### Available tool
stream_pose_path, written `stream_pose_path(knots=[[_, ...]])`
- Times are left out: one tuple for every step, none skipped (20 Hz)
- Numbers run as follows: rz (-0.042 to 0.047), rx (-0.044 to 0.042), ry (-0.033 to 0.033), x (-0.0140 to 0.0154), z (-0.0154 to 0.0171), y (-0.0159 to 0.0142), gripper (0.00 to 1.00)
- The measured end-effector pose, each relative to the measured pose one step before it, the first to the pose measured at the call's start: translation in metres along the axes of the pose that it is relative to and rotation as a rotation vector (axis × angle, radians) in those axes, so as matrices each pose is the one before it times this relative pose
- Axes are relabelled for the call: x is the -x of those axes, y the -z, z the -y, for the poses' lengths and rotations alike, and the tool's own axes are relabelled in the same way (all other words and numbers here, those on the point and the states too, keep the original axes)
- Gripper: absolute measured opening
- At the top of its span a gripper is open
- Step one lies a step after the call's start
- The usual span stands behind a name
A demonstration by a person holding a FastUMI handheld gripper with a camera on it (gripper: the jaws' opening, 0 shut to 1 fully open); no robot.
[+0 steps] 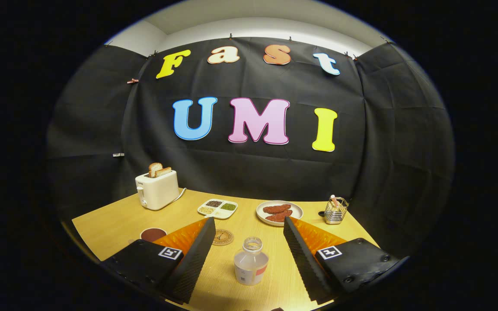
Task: Take the bottle from table, then pour the juice into the cup, finally place the bottle on the coaster
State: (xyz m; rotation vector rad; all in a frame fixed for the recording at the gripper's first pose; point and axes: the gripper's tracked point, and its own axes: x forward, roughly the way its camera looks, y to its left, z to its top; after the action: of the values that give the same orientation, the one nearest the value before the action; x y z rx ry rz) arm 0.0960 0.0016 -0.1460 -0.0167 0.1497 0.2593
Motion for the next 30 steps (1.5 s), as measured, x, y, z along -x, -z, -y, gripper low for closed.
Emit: stream_pose_path(knots=[[-0.00777,-0.00519,-0.00419,-0.00486,0.00100,0.00830,0.97],[-0.01078,-0.00952,-0.00009,-0.00461,0.00120,0.00862,0.97],[-0.00272,-0.00918,-0.00286,-0.00398,0.00099,0.00714,0.97],[-0.00750,-0.00001,0.00063,-0.00387,0.00121,0.00829,0.97],[-0.01124,0.00414,0.00425,-0.00423,0.00232,0.00866,0.97],[-0.01280,0.00026,0.00121,-0.00443,0.00189,0.00905,0.97],[-0.01390,-0.00487,0.00087,-0.00341,0.00179,0.00777,0.97],[-0.00849,-0.00385,0.00082,-0.00363,0.00146,0.00720,0.97],[-0.00784,0.00050,0.00187,-0.00219,0.00031,0.00529,0.97],[-0.00880,0.00303,-0.00055,-0.00378,0.00053,0.00685,0.97],[-0.00884,0.00329,-0.00016,-0.00347,0.00053,0.00658,0.97],[-0.00589,-0.00056,-0.00177,-0.00351,-0.00015,0.00503,0.97],[-0.00810,-0.00186,-0.00282,-0.00301,-0.00048,0.00465,0.97],[-0.00713,-0.00429,-0.00289,-0.00271,-0.00107,0.00387,0.97],[-0.00509,-0.00397,-0.00285,-0.00157,-0.00154,0.00429,0.97],[-0.00838,-0.00012,0.00325,-0.00256,-0.00022,0.00516,0.97],[-0.01460,0.00266,0.00371,-0.00259,-0.00011,0.00698,0.97],[-0.01166,0.00139,-0.00310,-0.00273,-0.00142,0.00659,0.97],[-0.01002,0.00423,-0.00314,-0.00098,-0.00196,0.00570,0.97],[-0.01064,0.00637,0.00118,-0.00117,-0.00040,0.00559,0.97],[-0.01001,0.00545,-0.00079,-0.00125,0.00065,0.00538,0.98],[-0.00457,0.00152,-0.00060,0.00040,-0.00046,0.00296,0.98],[-0.00832,-0.00049,0.00865,-0.00037,0.00263,0.00364,0.98],[-0.00775,-0.00253,-0.00115,-0.00079,0.00127,0.00301,0.94],[-0.00692,-0.00044,-0.00039,-0.00179,-0.00103,0.00167,0.92],[-0.00472,0.00486,0.00131,-0.00273,0.00043,0.00220,0.86],[-0.00121,0.00632,-0.00568,-0.00122,-0.00131,0.00117,0.84],[-0.00012,0.00453,-0.00422,-0.00054,-0.00090,-0.00097,0.84],[-0.00852,0.00111,-0.00236,0.00077,0.00059,-0.00062,0.81],[-0.01474,0.00372,-0.00732,-0.00268,-0.00211,0.00088,0.78]])
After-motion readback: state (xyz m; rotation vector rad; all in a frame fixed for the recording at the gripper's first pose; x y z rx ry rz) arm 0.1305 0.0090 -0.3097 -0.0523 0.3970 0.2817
